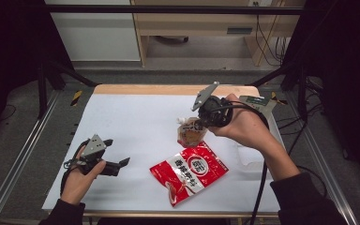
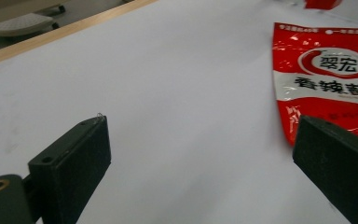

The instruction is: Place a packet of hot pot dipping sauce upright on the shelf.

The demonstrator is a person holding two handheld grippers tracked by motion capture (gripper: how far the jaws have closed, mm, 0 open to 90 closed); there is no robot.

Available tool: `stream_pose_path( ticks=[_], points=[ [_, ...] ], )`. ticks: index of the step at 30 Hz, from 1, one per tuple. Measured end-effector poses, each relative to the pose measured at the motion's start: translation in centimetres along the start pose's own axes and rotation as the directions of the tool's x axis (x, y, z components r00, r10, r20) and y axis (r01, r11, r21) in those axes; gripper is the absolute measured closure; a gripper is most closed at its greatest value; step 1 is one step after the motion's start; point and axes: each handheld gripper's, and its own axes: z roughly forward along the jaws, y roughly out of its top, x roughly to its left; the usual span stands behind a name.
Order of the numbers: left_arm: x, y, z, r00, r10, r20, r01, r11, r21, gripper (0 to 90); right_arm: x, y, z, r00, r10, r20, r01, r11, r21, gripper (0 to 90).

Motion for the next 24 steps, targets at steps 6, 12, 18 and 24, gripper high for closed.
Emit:
stream_pose_path(
  ticks=[6, 12, 18, 24],
  points=[
    [0.8, -1.2, -0.4, 0.9989, -0.028, -0.038, 0.028, 0.9996, 0.004, 4.0, -0.8, -1.2, -1.0, 0.9997, 0.014, 0.018, -0.014, 1.000, -0.010, 88.3],
    [1.3, -1.9, -0.4, 0.9964, -0.034, -0.077, 0.036, 0.9992, 0.020, 4.0, -1.5, -2.4, -2.8, 0.9985, 0.031, 0.046, -0.030, 0.999, -0.026, 88.2],
    [1.1, -2.0, -0.5, 0.9951, -0.041, -0.090, 0.043, 0.9989, 0.021, 4.0, -2.3, -3.9, -4.7, 0.9948, 0.056, 0.086, -0.052, 0.997, -0.050, 88.2],
    [1.0, -2.1, -0.3, 0.9944, -0.045, -0.096, 0.048, 0.9984, 0.029, 4.0, -3.0, -5.4, -6.3, 0.9898, 0.087, 0.113, -0.080, 0.995, -0.066, 88.2]
  ],
)
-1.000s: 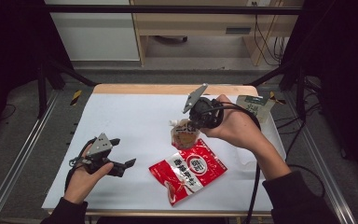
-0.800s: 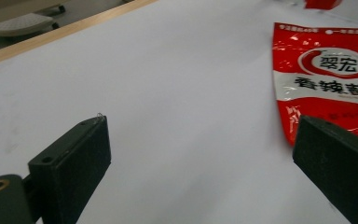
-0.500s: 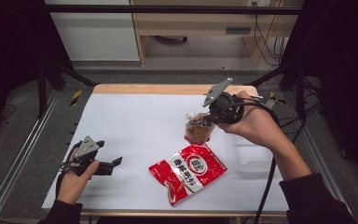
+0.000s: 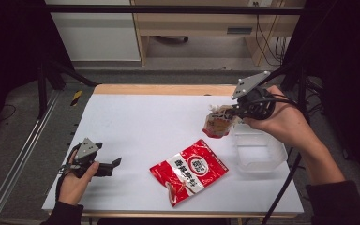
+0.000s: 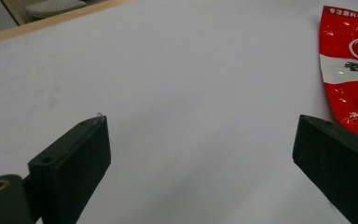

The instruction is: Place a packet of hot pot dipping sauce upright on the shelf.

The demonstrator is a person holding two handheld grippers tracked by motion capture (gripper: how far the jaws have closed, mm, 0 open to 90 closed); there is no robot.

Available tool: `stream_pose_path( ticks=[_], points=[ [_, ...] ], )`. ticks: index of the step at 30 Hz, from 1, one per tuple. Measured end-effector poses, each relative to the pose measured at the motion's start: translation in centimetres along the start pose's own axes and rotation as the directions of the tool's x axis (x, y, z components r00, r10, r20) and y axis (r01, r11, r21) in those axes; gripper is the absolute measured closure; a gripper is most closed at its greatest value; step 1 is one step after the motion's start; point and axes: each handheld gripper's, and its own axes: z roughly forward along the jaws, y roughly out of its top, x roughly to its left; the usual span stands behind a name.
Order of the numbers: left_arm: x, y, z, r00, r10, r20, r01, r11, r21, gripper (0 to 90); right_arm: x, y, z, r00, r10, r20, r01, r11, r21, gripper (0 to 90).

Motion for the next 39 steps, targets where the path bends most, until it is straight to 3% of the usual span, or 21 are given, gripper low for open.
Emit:
stream_pose_path(
  ticks=[9, 24, 39],
  points=[
    [0.0, 0.0, 0.1, 1.0000, 0.003, -0.002, -0.003, 1.0000, 0.004, 4.0, -1.4, -1.7, -1.9, 0.9988, 0.029, 0.040, -0.029, 1.000, 0.008, 88.2],
    [0.1, -0.1, 0.0, 1.0000, 0.000, -0.004, 0.000, 1.0000, 0.005, 4.0, -2.9, -4.2, -3.3, 0.9945, 0.067, 0.081, -0.069, 0.997, 0.020, 88.1],
    [0.5, -0.1, -0.1, 0.9999, -0.005, -0.010, 0.006, 1.0000, 0.005, 4.0, -4.6, -6.2, -3.2, 0.9908, 0.077, 0.111, -0.082, 0.996, 0.045, 88.1]
  ],
)
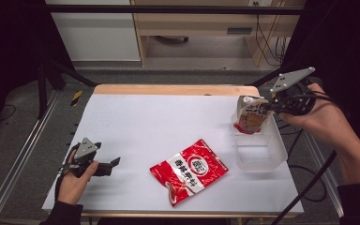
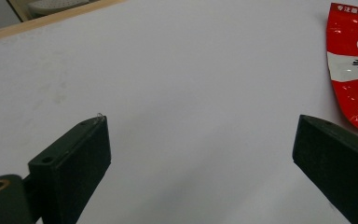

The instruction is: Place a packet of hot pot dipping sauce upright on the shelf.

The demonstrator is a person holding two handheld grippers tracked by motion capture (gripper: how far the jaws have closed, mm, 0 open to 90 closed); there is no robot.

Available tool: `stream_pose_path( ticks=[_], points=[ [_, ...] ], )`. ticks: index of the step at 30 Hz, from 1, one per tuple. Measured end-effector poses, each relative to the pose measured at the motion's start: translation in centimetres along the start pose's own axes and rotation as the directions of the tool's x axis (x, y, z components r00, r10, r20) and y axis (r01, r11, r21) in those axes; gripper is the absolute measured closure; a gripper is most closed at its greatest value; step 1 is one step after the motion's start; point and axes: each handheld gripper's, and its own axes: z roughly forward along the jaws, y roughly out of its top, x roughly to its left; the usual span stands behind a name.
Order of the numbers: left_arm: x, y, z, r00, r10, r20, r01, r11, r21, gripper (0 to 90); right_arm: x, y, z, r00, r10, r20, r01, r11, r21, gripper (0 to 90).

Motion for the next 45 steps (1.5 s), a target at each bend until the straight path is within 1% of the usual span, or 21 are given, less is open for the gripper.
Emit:
stream_pose_path(
  ticks=[5, 6, 9, 12, 14, 15, 16, 18, 22, 23, 25, 29, 30, 31, 34, 39, 44, 45],
  points=[
    [0.0, 0.0, 0.0, 1.0000, -0.001, -0.002, 0.001, 1.0000, 0.001, 4.0, -0.9, -1.0, 1.6, 1.0000, -0.006, -0.001, 0.006, 1.000, 0.020, 88.1],
    [0.0, -0.1, 0.0, 1.0000, -0.001, -0.002, 0.001, 1.0000, 0.001, 4.0, -1.2, -1.3, 2.0, 1.0000, -0.006, 0.006, 0.005, 1.000, 0.020, 88.1],
    [0.0, -0.1, 0.1, 1.0000, -0.006, -0.001, 0.006, 1.0000, 0.003, 4.0, -1.9, -2.0, 3.0, 1.0000, 0.003, 0.002, -0.003, 1.000, 0.025, 88.1],
    [0.0, -0.1, 0.1, 1.0000, -0.006, -0.002, 0.006, 1.0000, 0.005, 4.0, -2.6, -2.5, 3.7, 1.0000, -0.001, 0.005, 0.001, 1.000, 0.031, 88.1],
    [-0.1, -0.1, 0.2, 1.0000, -0.004, -0.001, 0.004, 1.0000, 0.008, 4.0, -2.9, -2.7, 4.1, 1.0000, 0.007, 0.005, -0.007, 0.999, 0.033, 88.0],
    [-0.1, -0.1, 0.2, 1.0000, -0.003, -0.001, 0.003, 1.0000, 0.009, 4.0, -3.2, -2.8, 4.4, 1.0000, 0.001, 0.001, -0.001, 0.999, 0.044, 88.0],
    [-0.1, -0.1, 0.2, 1.0000, -0.002, 0.000, 0.002, 1.0000, 0.010, 4.0, -3.3, -2.9, 4.6, 1.0000, 0.005, 0.003, -0.005, 0.999, 0.047, 88.0],
    [-0.1, -0.1, 0.3, 1.0000, 0.004, 0.002, -0.004, 0.9999, 0.013, 4.0, -3.4, -3.0, 4.9, 1.0000, -0.004, 0.006, 0.004, 0.999, 0.042, 88.1],
    [-0.2, -0.1, 0.3, 1.0000, 0.007, 0.003, -0.007, 0.9999, 0.015, 4.1, -3.3, -3.1, 5.5, 0.9998, -0.020, -0.002, 0.020, 0.998, 0.052, 88.0],
    [-0.1, -0.1, 0.3, 1.0000, 0.007, 0.004, -0.007, 0.9999, 0.016, 4.0, -3.2, -3.1, 5.7, 0.9999, -0.013, -0.002, 0.013, 0.999, 0.049, 88.0],
    [-0.1, -0.1, 0.3, 1.0000, 0.004, 0.004, -0.004, 0.9999, 0.017, 4.0, -3.1, -3.2, 5.9, 0.9999, -0.014, -0.005, 0.014, 0.999, 0.048, 88.0],
    [-0.1, -0.1, 0.3, 1.0000, 0.004, 0.006, -0.004, 0.9998, 0.017, 4.0, -3.0, -3.4, 6.4, 0.9998, -0.013, -0.012, 0.014, 0.998, 0.056, 87.8],
    [-0.1, -0.1, 0.3, 1.0000, 0.004, 0.005, -0.004, 0.9998, 0.017, 4.1, -3.0, -3.5, 6.6, 0.9999, -0.006, -0.009, 0.006, 0.998, 0.059, 87.8],
    [-0.1, -0.1, 0.3, 1.0000, 0.005, 0.003, -0.005, 0.9998, 0.017, 4.1, -3.0, -3.6, 6.7, 0.9998, -0.008, -0.016, 0.009, 0.998, 0.060, 87.8],
    [-0.1, -0.1, 0.3, 1.0000, 0.003, 0.004, -0.003, 0.9998, 0.018, 4.1, -3.1, -3.7, 6.9, 0.9999, -0.005, -0.014, 0.006, 0.998, 0.068, 87.8],
    [-0.1, -0.1, 0.4, 1.0000, 0.002, 0.004, -0.002, 0.9998, 0.018, 4.0, -2.9, -3.9, 7.4, 0.9996, -0.003, -0.029, 0.005, 0.997, 0.075, 87.7],
    [-0.1, -0.1, 0.4, 1.0000, 0.005, 0.005, -0.005, 0.9998, 0.020, 4.1, -2.5, -4.3, 8.3, 0.9987, 0.006, -0.050, -0.001, 0.997, 0.083, 87.6],
    [-0.1, -0.1, 0.4, 1.0000, 0.006, 0.006, -0.006, 0.9998, 0.021, 4.0, -2.5, -4.3, 8.5, 0.9984, 0.014, -0.055, -0.009, 0.997, 0.081, 87.6]
  ],
)
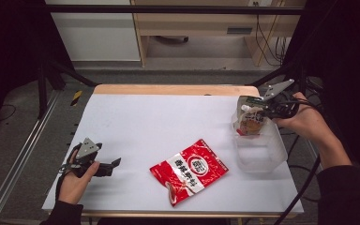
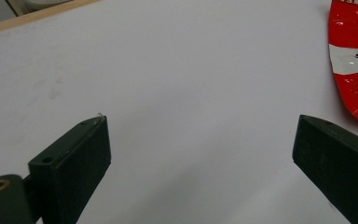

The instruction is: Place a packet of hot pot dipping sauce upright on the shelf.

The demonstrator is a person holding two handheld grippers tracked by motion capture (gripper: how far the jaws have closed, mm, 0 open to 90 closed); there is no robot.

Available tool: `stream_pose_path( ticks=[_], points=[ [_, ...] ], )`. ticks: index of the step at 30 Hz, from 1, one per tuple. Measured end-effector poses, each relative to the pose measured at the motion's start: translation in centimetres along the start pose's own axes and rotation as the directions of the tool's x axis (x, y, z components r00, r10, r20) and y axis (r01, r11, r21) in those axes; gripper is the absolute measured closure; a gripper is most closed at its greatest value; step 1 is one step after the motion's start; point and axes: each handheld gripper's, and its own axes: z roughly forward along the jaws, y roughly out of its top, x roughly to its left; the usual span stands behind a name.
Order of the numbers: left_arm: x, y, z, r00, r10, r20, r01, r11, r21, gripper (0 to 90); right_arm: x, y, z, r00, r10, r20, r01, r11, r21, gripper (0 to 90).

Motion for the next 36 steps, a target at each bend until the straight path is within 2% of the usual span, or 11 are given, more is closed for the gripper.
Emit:
stream_pose_path(
  ticks=[5, 13, 23, 27, 29, 31, 34, 36],
  points=[
    [-0.1, 0.0, 0.0, 1.0000, 0.002, 0.003, -0.002, 1.0000, 0.001, 4.1, 0.3, -0.4, 1.4, 0.9994, 0.032, -0.013, -0.032, 0.999, 0.000, 87.6],
    [0.0, 0.0, 0.0, 1.0000, 0.003, 0.005, -0.004, 1.0000, 0.003, 4.1, 0.5, -0.8, 2.8, 0.9979, 0.051, -0.040, -0.050, 0.999, 0.017, 87.4],
    [-0.1, 0.0, 0.0, 1.0000, 0.004, 0.005, -0.004, 1.0000, 0.003, 4.0, 0.2, -1.4, 2.8, 0.9948, 0.093, -0.042, -0.093, 0.996, 0.001, 83.7],
    [0.0, 0.0, 0.0, 1.0000, 0.004, 0.005, -0.004, 1.0000, 0.003, 4.0, 0.3, -1.4, 3.0, 0.9938, 0.101, -0.046, -0.101, 0.995, 0.009, 75.1],
    [0.0, 0.0, 0.0, 1.0000, 0.003, 0.005, -0.003, 1.0000, 0.004, 4.0, 0.4, -1.3, 3.1, 0.9920, 0.121, -0.037, -0.121, 0.993, 0.010, 63.1],
    [0.0, 0.0, 0.0, 1.0000, 0.002, 0.005, -0.002, 1.0000, 0.003, 4.0, 0.5, -1.2, 3.1, 0.9904, 0.135, -0.026, -0.135, 0.991, 0.018, 56.2],
    [0.0, 0.0, 0.0, 1.0000, 0.002, 0.005, -0.002, 1.0000, 0.002, 4.1, 0.6, -1.2, 2.8, 0.9916, 0.129, -0.012, -0.129, 0.992, 0.005, 47.5],
    [0.0, 0.0, 0.0, 1.0000, 0.004, 0.005, -0.004, 1.0000, 0.003, 4.1, 0.9, -1.1, 2.3, 0.9895, 0.145, 0.002, -0.145, 0.989, -0.016, 41.4]
  ],
)
